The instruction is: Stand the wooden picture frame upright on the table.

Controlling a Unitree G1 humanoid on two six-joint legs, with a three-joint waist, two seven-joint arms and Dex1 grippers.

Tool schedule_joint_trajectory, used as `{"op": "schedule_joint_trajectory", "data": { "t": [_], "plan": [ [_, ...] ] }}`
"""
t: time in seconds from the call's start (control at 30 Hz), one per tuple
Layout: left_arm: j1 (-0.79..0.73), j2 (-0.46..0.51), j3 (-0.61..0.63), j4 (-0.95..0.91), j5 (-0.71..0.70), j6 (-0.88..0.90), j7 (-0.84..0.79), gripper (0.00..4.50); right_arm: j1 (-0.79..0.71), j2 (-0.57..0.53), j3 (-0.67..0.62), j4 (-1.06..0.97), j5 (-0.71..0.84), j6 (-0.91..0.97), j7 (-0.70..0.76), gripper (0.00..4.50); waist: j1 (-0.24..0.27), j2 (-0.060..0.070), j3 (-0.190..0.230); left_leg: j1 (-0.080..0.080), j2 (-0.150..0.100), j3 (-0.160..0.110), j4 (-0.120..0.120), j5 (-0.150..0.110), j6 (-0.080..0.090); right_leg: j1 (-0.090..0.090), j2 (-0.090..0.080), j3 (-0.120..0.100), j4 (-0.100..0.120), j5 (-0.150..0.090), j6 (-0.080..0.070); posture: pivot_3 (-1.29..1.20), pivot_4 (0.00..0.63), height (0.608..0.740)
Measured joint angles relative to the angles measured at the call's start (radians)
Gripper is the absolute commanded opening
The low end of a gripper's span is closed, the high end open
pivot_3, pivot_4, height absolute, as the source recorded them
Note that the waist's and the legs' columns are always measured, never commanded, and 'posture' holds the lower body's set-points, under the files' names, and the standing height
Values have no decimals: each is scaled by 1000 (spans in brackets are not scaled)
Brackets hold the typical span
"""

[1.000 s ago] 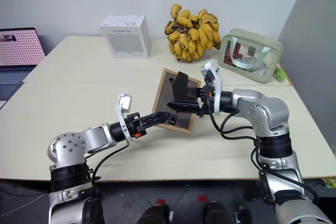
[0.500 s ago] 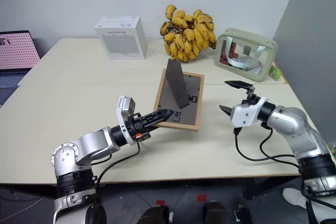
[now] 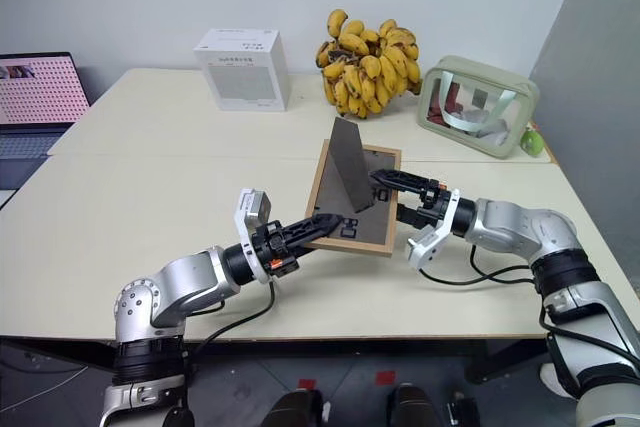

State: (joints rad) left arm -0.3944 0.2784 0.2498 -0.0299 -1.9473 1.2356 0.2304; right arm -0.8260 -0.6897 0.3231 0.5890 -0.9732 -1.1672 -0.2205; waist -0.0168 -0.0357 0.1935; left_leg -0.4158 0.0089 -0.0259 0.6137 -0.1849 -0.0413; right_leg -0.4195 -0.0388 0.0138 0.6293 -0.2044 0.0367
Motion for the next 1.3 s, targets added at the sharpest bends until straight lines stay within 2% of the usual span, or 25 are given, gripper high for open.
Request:
{"op": "schedule_joint_trajectory", "data": {
  "t": [0.07,0.2,0.23,0.3,0.43,0.57,0.67,0.7,0.8,0.87,0.93,1.07,1.23,1.3],
  "plan": [
    [10,-4,-6,-10,-3,-4,-4,1294,-11,-6,14,5,-25,0,-24,2461,0,0,0,0,0,0,0,0,0,0,0,0,0,0,0,0,150,740],
    [21,2,-17,-14,-15,-15,-15,1294,-17,-6,35,24,-32,0,-49,1442,-1,0,0,1,1,0,0,0,0,0,1,0,1,0,0,0,150,740],
    [23,5,-22,-14,-19,-21,-17,1294,-23,-9,38,25,-35,0,-50,1378,-1,0,0,1,1,0,0,0,0,0,1,1,1,0,0,0,150,740],
    [24,16,-33,-17,-24,-32,-21,2002,-31,-14,45,28,-35,-4,-54,1377,-1,0,0,1,1,0,0,0,0,0,1,1,1,0,0,0,150,740],
    [25,96,-44,-61,-17,-45,-29,2839,-35,-22,56,104,1,-28,-45,1285,-1,0,0,1,1,0,0,0,0,0,1,1,1,0,0,0,150,740],
    [43,169,7,-64,-16,-47,-72,3657,-63,-24,60,217,81,-62,-3,1285,-11,-1,0,1,1,0,0,0,0,0,1,1,1,0,0,0,150,740],
    [79,280,93,-104,-15,-64,-101,4281,-105,53,61,392,290,-71,179,1285,-28,-3,1,3,4,0,0,0,0,2,4,1,1,1,-2,0,150,740],
    [90,322,116,-126,-12,-74,-108,4442,-109,94,53,435,394,-46,288,1285,-32,-4,2,5,4,0,0,0,1,4,4,1,1,1,-2,0,150,740],
    [122,491,140,-267,113,-70,-141,4500,-110,313,-68,462,821,268,780,1285,-43,-8,5,15,10,-1,-2,0,1,13,9,1,0,2,-3,0,150,740],
    [126,536,126,-378,243,-91,-177,4500,-136,399,-123,458,992,475,998,1285,-37,-4,8,17,10,0,-2,0,0,14,9,1,1,1,-4,0,150,740],
    [156,576,65,-475,432,-135,-227,4500,-174,456,-175,451,1103,705,1139,1285,-23,-3,8,16,11,-1,-2,0,0,14,11,0,1,1,-4,0,150,740],
    [234,550,-2,-574,662,-247,-340,4500,-249,522,-252,444,1232,1086,1266,1285,-9,-2,9,13,17,1,-2,-1,-1,9,11,0,0,1,-6,0,150,740],
    [301,547,-28,-600,944,-417,-444,4500,-266,561,-265,503,1248,1306,1357,1285,-10,-2,9,11,19,3,-3,-4,-6,5,18,1,0,-1,-11,0,150,740],
    [319,545,-44,-591,1017,-458,-478,4500,-265,572,-274,537,1248,1342,1360,1285,-12,-2,9,4,20,3,-4,-4,-6,-3,19,2,2,-1,-12,0,150,740]
  ]
}}
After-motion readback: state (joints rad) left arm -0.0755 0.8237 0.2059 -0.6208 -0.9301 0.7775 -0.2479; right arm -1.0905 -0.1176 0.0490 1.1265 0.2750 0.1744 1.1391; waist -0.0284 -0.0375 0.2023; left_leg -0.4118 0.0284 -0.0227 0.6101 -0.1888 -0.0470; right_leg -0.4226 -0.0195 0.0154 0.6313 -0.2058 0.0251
